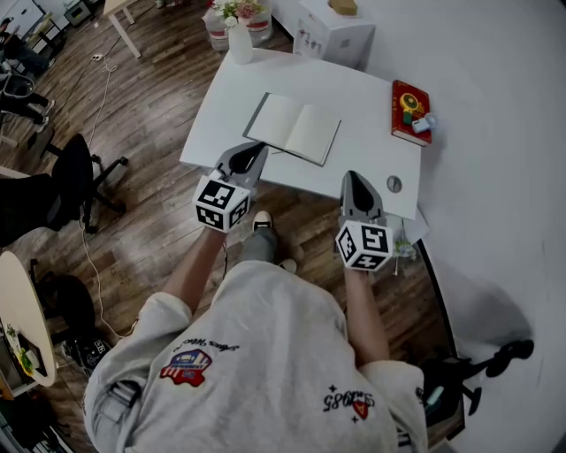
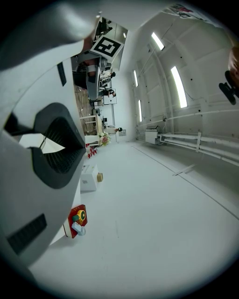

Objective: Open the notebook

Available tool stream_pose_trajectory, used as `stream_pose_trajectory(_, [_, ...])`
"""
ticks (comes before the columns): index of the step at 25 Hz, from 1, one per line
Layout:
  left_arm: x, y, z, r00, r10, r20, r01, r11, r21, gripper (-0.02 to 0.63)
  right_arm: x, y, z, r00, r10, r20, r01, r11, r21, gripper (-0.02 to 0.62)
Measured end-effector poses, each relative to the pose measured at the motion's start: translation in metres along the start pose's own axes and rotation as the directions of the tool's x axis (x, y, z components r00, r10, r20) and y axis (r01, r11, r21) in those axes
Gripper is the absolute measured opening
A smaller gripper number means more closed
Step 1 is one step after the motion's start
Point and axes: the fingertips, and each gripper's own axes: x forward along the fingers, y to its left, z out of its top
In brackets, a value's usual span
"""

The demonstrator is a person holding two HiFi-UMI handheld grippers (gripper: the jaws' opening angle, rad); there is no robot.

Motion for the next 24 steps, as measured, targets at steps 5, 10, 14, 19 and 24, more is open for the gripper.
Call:
stream_pose_trajectory(5, [-0.002,0.002,-0.002,1.000,0.000,-0.004,0.000,1.000,-0.007,0.005,0.000,0.002,-0.002,1.000,-0.004,-0.001,0.004,1.000,0.009,0.000])
stream_pose_trajectory(10, [-0.001,0.004,-0.006,1.000,-0.001,-0.009,0.001,1.000,-0.014,0.005,0.001,0.002,-0.006,1.000,-0.008,-0.005,0.008,1.000,0.020,0.000])
stream_pose_trajectory(14, [-0.001,0.005,-0.009,1.000,-0.005,-0.014,0.005,1.000,-0.020,0.005,0.001,0.002,-0.009,1.000,-0.015,-0.009,0.015,0.999,0.032,-0.002])
stream_pose_trajectory(19, [0.003,0.007,-0.013,1.000,-0.010,-0.022,0.009,1.000,-0.026,0.005,0.004,0.001,-0.011,1.000,-0.019,-0.012,0.019,0.999,0.035,-0.002])
stream_pose_trajectory(24, [0.002,0.009,-0.016,1.000,-0.013,-0.027,0.012,0.999,-0.030,0.005,0.004,0.003,-0.015,1.000,-0.018,-0.014,0.019,0.999,0.039,-0.003])
